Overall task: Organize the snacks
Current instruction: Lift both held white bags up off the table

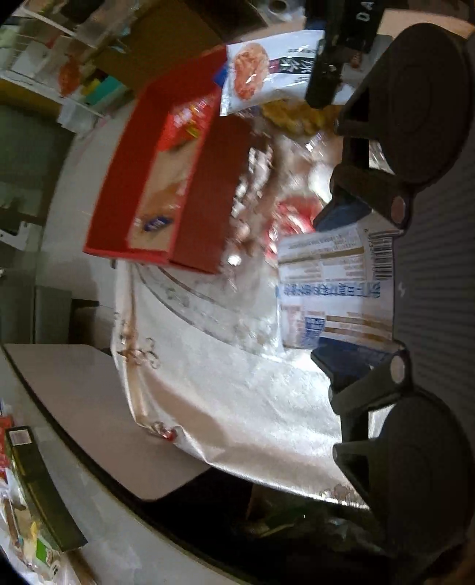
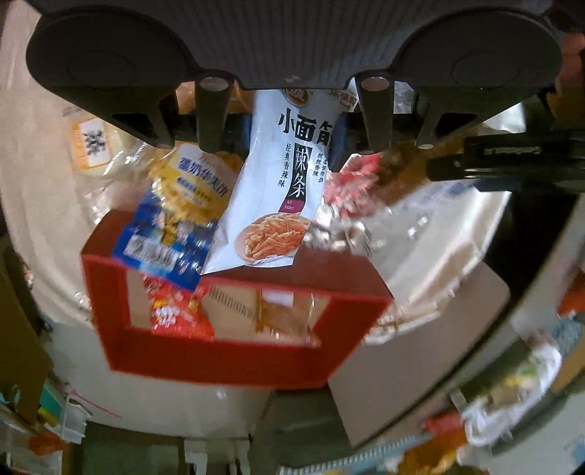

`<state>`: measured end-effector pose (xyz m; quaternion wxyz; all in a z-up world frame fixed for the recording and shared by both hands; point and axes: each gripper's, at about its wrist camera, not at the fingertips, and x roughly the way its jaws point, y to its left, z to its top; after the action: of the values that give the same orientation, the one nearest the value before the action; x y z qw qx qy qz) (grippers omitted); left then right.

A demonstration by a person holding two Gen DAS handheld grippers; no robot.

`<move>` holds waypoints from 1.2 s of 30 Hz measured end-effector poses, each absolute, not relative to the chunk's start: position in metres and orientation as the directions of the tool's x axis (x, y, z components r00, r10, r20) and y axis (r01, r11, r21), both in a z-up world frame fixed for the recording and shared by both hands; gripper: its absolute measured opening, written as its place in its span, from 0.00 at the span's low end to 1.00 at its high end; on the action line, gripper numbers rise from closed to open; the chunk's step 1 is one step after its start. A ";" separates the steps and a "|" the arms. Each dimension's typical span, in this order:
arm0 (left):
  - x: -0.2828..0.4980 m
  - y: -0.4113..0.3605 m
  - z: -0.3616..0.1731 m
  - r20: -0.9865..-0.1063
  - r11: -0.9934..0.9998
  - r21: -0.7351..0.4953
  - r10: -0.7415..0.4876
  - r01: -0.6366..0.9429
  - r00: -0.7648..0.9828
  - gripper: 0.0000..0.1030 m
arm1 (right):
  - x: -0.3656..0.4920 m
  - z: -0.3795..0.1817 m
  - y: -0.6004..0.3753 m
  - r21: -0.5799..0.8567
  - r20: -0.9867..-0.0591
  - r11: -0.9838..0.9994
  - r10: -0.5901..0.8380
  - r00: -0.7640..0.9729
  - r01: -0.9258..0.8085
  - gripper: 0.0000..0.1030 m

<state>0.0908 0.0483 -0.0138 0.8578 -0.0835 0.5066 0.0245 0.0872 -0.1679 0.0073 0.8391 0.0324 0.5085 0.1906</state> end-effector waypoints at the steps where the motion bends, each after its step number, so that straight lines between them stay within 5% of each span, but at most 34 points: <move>1: 0.093 0.047 -0.011 -0.870 0.983 -0.137 -0.061 -0.123 0.488 0.44 | 0.086 0.011 -0.171 0.257 -0.833 0.923 0.361 0.419 -0.285 0.46; 11: 0.102 0.028 -0.009 -0.859 0.996 -0.063 -0.025 -0.056 0.511 0.45 | 0.092 0.014 -0.186 0.271 -0.828 0.924 0.366 0.424 -0.268 0.46; 14: 0.107 0.026 -0.020 -0.881 0.999 0.036 0.042 -0.021 0.472 0.68 | 0.090 0.013 -0.184 0.273 -0.831 0.921 0.371 0.415 -0.277 0.46; 21: 0.110 0.045 -0.059 -0.924 0.986 -0.071 -0.009 -0.149 0.382 0.79 | 0.092 0.010 -0.180 0.280 -0.838 0.914 0.381 0.390 -0.293 0.47; 28: 0.104 0.039 -0.065 -0.925 0.967 -0.106 -0.011 -0.232 0.379 0.63 | 0.087 0.013 -0.185 0.277 -0.837 0.912 0.383 0.390 -0.302 0.47; 36: 0.083 0.035 -0.018 -0.888 0.959 -0.121 0.012 -0.258 0.460 0.61 | 0.077 0.031 -0.199 0.305 -0.805 0.905 0.412 0.427 -0.298 0.47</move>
<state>0.0826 0.0352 -0.0184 0.8459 -0.1197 0.5136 0.0797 0.0770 -0.1987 0.0312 0.8427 0.0578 0.4920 0.2107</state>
